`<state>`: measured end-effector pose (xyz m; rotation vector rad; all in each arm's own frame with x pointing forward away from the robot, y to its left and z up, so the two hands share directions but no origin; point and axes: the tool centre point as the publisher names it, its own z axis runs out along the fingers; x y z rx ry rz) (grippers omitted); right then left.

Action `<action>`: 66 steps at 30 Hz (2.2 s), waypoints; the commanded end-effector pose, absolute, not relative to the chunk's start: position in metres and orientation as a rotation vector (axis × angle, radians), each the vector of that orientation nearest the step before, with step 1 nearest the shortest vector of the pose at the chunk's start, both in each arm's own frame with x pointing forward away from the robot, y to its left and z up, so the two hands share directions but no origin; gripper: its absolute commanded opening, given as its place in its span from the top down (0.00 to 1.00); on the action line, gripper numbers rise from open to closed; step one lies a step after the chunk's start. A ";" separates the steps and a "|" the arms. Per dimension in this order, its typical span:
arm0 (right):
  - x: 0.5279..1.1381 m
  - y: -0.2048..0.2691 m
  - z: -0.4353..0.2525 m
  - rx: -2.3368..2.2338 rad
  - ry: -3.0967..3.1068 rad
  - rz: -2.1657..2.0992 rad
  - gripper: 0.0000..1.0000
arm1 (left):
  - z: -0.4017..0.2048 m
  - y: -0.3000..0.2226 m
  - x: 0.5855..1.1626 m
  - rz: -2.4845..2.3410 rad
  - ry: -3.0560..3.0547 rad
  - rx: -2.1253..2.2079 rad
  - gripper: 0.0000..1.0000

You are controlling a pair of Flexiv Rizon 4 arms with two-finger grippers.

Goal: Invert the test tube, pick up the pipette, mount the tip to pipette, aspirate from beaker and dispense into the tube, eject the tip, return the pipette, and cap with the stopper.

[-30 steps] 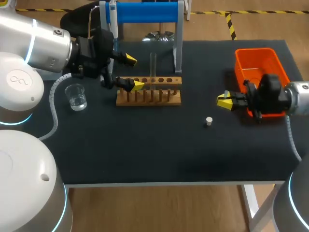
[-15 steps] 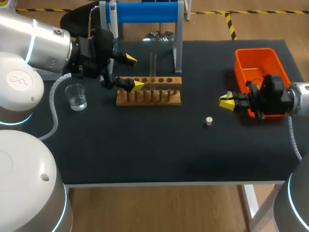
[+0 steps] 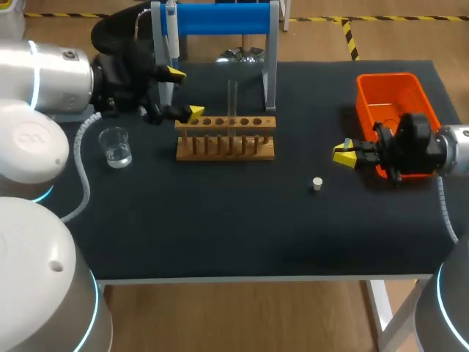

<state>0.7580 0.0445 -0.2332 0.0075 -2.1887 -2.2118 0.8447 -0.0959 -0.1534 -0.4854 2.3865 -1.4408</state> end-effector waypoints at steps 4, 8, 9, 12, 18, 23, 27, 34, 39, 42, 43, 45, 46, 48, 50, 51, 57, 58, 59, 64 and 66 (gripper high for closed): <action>0.757 0.044 -0.233 0.007 -2.191 -2.211 1.00 | -0.159 -0.087 0.887 -1.379 2.333 -0.608 0.00; 0.757 0.044 -0.233 0.007 -2.191 -2.211 1.00 | -0.156 -0.073 0.913 -1.349 2.275 -0.725 0.00; 0.757 0.044 -0.233 0.007 -2.191 -2.211 1.00 | -0.156 -0.071 0.919 -1.331 2.270 -0.739 0.00; 0.757 0.044 -0.233 0.007 -2.191 -2.211 1.00 | -0.158 -0.064 0.939 -1.306 2.225 -0.816 0.00; 0.757 0.044 -0.233 0.007 -2.191 -2.211 1.00 | -0.165 -0.059 0.975 -1.282 2.121 -0.931 0.00; 0.757 0.044 -0.233 0.007 -2.191 -2.211 1.00 | -0.173 -0.057 1.001 -1.284 2.044 -1.006 0.00; 0.757 0.044 -0.233 0.007 -2.191 -2.211 1.00 | -0.179 -0.056 1.017 -1.268 2.004 -1.038 0.00; 0.757 0.044 -0.233 0.007 -2.191 -2.211 1.00 | -0.186 -0.054 1.039 -1.233 1.912 -1.097 0.00; 0.757 0.044 -0.233 0.007 -2.191 -2.211 1.00 | -0.188 -0.051 1.050 -1.208 1.821 -1.153 0.00; 0.757 0.044 -0.233 0.007 -2.191 -2.211 1.00 | -0.188 -0.049 1.055 -1.196 1.772 -1.185 0.00; 0.757 0.044 -0.233 0.007 -2.191 -2.211 1.00 | -0.188 -0.049 1.057 -1.196 1.761 -1.187 0.00; 0.757 0.044 -0.233 0.007 -2.191 -2.211 1.00 | -0.188 -0.050 1.062 -1.189 1.739 -1.195 0.00; 0.757 0.044 -0.233 0.007 -2.191 -2.211 1.00 | -0.187 -0.051 1.064 -1.189 1.734 -1.197 0.00; 0.757 0.044 -0.233 0.007 -2.191 -2.211 1.00 | -0.187 -0.052 1.069 -1.175 1.705 -1.213 0.00; 0.757 0.044 -0.233 0.007 -2.191 -2.211 1.00 | -0.187 -0.052 1.073 -1.173 1.677 -1.226 0.00; 0.757 0.044 -0.233 0.007 -2.191 -2.211 1.00 | -0.187 -0.052 1.075 -1.169 1.666 -1.229 0.00; 0.757 0.044 -0.233 0.007 -2.191 -2.211 1.00 | -0.190 -0.051 1.087 -1.166 1.614 -1.253 0.00; 0.757 0.044 -0.233 0.007 -2.191 -2.211 1.00 | -0.191 -0.051 1.088 -1.162 1.609 -1.255 0.00; 0.757 0.044 -0.233 0.007 -2.191 -2.211 1.00 | -0.192 -0.050 1.090 -1.162 1.607 -1.257 0.00; 0.757 0.044 -0.233 0.007 -2.191 -2.211 1.00 | -0.196 -0.049 1.098 -1.159 1.591 -1.269 0.00; 0.757 0.044 -0.233 0.007 -2.191 -2.211 1.00 | -0.196 -0.050 1.099 -1.159 1.581 -1.272 0.00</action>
